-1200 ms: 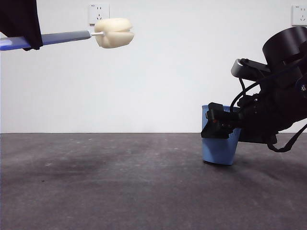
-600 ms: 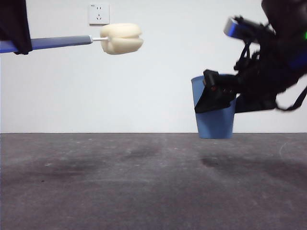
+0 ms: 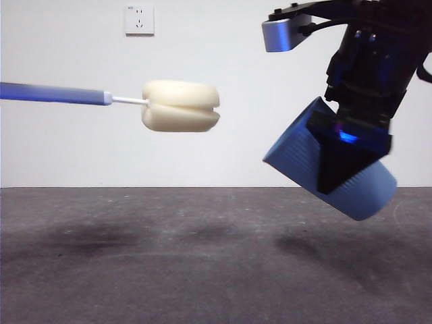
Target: Pick up the cup brush,pick up the cup,insert the brush into the cup,clean the cup,put the cup brush back,put the cup back to the fixed position on the table
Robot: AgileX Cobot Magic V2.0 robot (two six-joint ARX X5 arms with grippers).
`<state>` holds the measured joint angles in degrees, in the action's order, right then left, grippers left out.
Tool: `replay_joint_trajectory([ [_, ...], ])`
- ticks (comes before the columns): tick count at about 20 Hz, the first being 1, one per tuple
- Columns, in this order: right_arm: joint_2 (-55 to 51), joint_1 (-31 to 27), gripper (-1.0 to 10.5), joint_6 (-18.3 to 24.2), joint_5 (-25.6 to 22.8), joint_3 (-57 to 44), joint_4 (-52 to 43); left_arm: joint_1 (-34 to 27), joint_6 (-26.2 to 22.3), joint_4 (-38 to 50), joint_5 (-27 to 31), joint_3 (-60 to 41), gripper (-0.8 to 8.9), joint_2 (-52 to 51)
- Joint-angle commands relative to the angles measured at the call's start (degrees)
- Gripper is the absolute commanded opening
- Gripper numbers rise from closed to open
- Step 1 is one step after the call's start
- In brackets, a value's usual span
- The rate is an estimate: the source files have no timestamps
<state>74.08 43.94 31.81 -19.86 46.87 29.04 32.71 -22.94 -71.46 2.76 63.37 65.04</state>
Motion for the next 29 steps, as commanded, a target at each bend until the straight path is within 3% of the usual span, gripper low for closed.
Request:
replay_joint_trajectory([
  [1,0.2,3.0,-0.2,5.9,-3.6,0.0,2.4,1.6,-1.5,-0.9,-3.7,-0.3,-0.09,1.5],
  [5,0.3,6.2,-0.2,9.1,-9.2,0.0,4.0,5.7,-1.0,-2.3,-4.7,-0.3,-0.09,5.4],
  [13,1.6,9.6,-0.2,15.7,-13.5,0.0,6.8,12.6,2.4,1.9,-6.1,-0.3,-0.09,10.2],
  [26,7.9,21.9,-0.2,15.6,-13.8,0.1,1.9,18.7,9.9,15.1,-10.8,-0.3,-0.09,16.3],
  [29,7.9,22.1,-0.2,13.9,-15.9,0.1,2.5,19.1,9.8,12.3,-9.5,-0.3,-0.09,16.3],
])
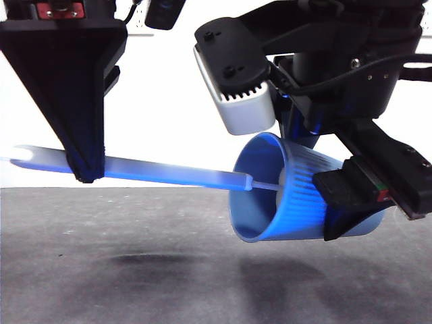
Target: Pick up the cup brush,pick up the cup,insert the brush into the cup,clean the cup,put the cup brush back,put the cup back to the fixed position on the table
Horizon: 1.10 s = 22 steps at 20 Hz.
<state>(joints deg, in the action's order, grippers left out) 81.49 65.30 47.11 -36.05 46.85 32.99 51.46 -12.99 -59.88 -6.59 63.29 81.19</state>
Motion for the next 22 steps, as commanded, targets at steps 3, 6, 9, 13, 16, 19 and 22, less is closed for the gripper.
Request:
replay_joint_trajectory([
  [3,0.5,0.7,-0.2,-2.9,-0.3,0.1,0.6,0.1,-0.3,-5.2,5.0,-0.2,-0.09,-0.1],
  [6,0.5,0.3,-0.2,-4.0,-0.3,0.1,0.7,-0.2,-0.3,-8.2,5.0,-0.2,-0.09,-0.8],
  [9,0.5,-0.1,-0.2,-4.0,-0.3,0.1,1.2,-0.2,-0.3,-11.2,5.1,-0.2,-0.09,-1.9],
  [13,0.5,-0.4,-0.2,-4.2,-0.3,0.1,1.4,-0.2,-0.2,-13.1,6.6,-0.2,-0.08,-4.2],
  [16,0.5,-0.4,-0.2,-4.2,-0.3,0.1,1.3,-0.2,-0.1,-13.0,6.6,-0.2,-0.09,-5.1],
  [19,0.5,-0.3,-0.2,-4.2,-0.1,0.1,0.4,-0.2,-0.1,-8.3,5.4,-0.2,-0.09,-5.1],
  [22,0.5,-0.3,-0.2,-4.2,0.0,0.1,-0.2,-0.2,0.8,1.1,-1.2,-0.2,-0.09,-4.7],
])
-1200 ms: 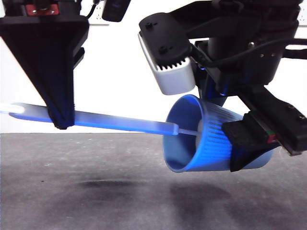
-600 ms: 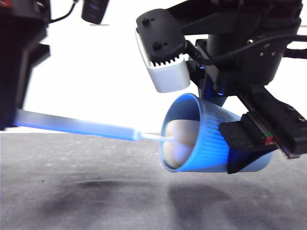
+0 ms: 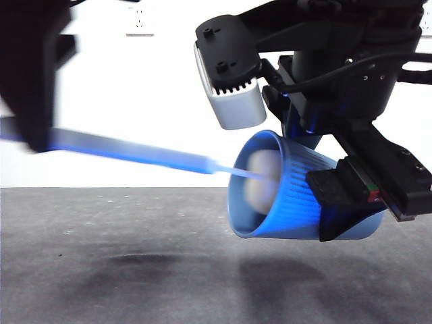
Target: Pick up the cup brush,pick up the cup,insert the brush into the cup,clean the cup,put the cup brush back,put the cup back to the fixed position on the table
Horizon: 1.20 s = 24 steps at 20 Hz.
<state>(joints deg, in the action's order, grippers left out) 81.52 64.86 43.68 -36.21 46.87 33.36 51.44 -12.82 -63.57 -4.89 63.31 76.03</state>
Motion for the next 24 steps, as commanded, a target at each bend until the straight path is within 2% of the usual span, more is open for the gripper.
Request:
replay_joint_trajectory([
  [1,0.5,0.1,-0.2,-0.8,0.2,0.1,-1.1,0.0,1.2,7.3,-3.1,-0.3,-0.09,0.9],
  [8,0.5,0.2,-0.2,-1.9,0.3,0.1,-2.4,0.0,2.6,13.1,-2.8,-0.3,-0.09,5.2],
  [10,0.5,0.2,-0.2,-2.3,0.2,0.1,-2.2,0.0,2.6,11.4,-1.0,-0.3,-0.09,5.2],
  [12,0.5,0.1,-0.2,-2.3,0.2,0.1,-1.6,-0.7,2.5,7.2,4.9,-0.3,-0.08,4.7],
  [14,0.5,0.0,-0.2,-3.0,0.1,0.1,-1.4,-1.4,2.4,3.3,7.8,-0.3,-0.08,3.7],
  [19,0.5,-0.7,-0.2,-6.7,-0.2,0.1,-1.4,-4.3,3.4,-0.2,9.9,-0.3,-0.08,-3.4],
  [24,-0.1,-0.7,-0.2,-11.2,-0.4,0.1,-1.9,-10.4,3.8,-3.0,12.3,-0.3,-0.09,-10.8],
])
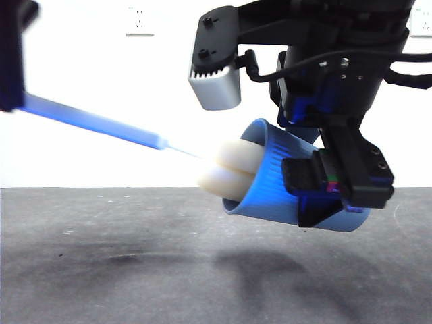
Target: Pick up the cup brush,pick up the cup,insert the brush into the cup,clean the cup,put the cup brush back,put the cup back to the fixed position on the table
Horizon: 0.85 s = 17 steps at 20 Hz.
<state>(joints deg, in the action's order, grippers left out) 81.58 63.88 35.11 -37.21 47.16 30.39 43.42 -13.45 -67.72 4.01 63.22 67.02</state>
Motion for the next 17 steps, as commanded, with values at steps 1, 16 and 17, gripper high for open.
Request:
replay_joint_trajectory([
  [1,-0.4,0.2,-0.2,-4.2,0.6,-0.2,0.9,-3.7,4.5,0.9,3.4,-0.2,-0.09,-3.3],
  [16,-17.6,-3.8,-0.2,-33.9,-0.3,-0.2,-1.2,-14.4,22.6,16.1,2.4,-5.6,-0.09,-10.6],
  [17,-19.5,-3.8,-0.2,-36.1,-0.2,-0.2,-1.9,-14.6,23.9,18.7,1.1,-7.5,-0.09,-9.5],
])
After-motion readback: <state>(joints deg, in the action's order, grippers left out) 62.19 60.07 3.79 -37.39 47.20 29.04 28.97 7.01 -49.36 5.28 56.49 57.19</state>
